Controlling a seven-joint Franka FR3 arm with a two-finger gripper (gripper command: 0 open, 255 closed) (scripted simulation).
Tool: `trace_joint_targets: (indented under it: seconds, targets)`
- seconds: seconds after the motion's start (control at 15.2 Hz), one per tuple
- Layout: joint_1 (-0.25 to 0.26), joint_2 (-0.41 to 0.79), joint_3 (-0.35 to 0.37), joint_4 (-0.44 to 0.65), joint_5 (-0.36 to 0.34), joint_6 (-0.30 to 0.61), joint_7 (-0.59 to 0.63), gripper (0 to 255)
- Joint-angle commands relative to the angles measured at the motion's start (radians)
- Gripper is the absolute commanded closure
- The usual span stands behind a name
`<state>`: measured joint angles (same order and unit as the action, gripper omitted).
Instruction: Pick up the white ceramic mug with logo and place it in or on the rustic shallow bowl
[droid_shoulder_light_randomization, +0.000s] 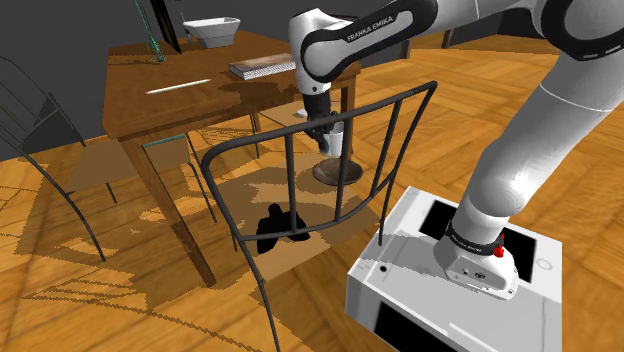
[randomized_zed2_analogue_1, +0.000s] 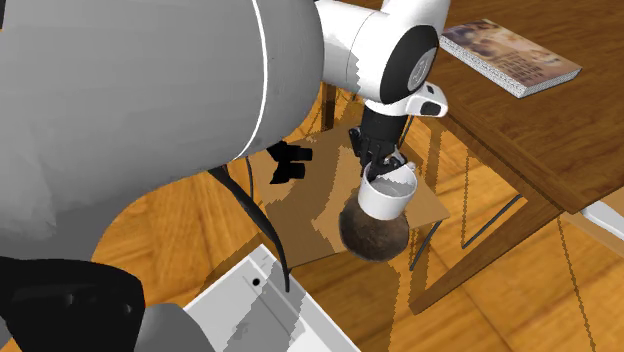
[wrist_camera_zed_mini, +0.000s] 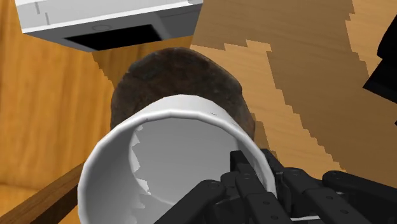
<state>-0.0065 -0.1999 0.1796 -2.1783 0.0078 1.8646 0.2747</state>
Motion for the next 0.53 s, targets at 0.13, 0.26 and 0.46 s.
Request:
trace_joint_targets:
  seconds: [0.13, 0.26, 0.46]
  targets:
    - [-0.009, -0.004, -0.012, -0.045, -0.004, 0.042, -0.021, 255]
    - [-0.009, 0.004, -0.011, -0.064, -0.005, 0.069, -0.019, 255]
    - [-0.009, 0.019, -0.01, -0.091, -0.007, 0.11, -0.017, 255]
